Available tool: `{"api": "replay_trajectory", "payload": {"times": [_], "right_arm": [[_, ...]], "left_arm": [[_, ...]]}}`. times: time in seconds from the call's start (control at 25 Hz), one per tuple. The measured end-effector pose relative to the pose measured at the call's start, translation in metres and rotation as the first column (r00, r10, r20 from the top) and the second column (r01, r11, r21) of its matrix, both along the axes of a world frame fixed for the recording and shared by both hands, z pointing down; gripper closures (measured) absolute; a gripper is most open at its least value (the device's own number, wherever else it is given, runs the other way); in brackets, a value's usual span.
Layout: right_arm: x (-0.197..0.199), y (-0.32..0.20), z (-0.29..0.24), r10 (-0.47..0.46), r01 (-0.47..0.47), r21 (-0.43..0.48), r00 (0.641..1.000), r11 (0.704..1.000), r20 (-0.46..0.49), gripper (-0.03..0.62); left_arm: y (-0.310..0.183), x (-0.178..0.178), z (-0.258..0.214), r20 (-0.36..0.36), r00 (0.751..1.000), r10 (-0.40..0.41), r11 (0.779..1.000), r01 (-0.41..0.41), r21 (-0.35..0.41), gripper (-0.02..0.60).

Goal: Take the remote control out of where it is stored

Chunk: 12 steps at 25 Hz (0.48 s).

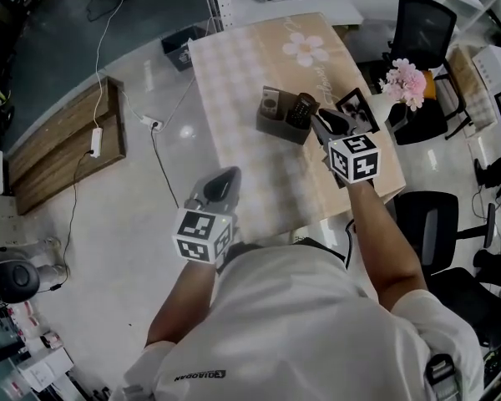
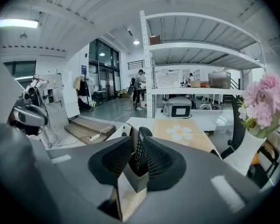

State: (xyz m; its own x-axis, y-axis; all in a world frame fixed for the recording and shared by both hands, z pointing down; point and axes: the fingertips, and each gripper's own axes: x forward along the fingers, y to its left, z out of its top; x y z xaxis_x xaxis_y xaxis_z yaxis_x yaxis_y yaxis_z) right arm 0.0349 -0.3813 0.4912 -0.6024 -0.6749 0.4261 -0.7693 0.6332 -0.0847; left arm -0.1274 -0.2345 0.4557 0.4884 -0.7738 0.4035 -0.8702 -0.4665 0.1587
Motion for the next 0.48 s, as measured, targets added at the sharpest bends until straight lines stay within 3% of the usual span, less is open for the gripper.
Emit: {"api": "replay_trajectory", "payload": {"times": [0.16, 0.48], "right_arm": [[-0.003, -0.023, 0.001, 0.009, -0.009, -0.008, 1.000, 1.000, -0.028, 0.463], [-0.012, -0.047, 0.018, -0.018, 0.015, -0.066, 0.999, 0.998, -0.036, 0.454]], "left_arm": [[0.002, -0.009, 0.000, 0.000, 1.000, -0.010, 1.000, 0.010, -0.008, 0.577], [0.003, -0.026, 0.000, 0.000, 0.999, -0.053, 0.998, 0.053, -0.014, 0.577]]}}
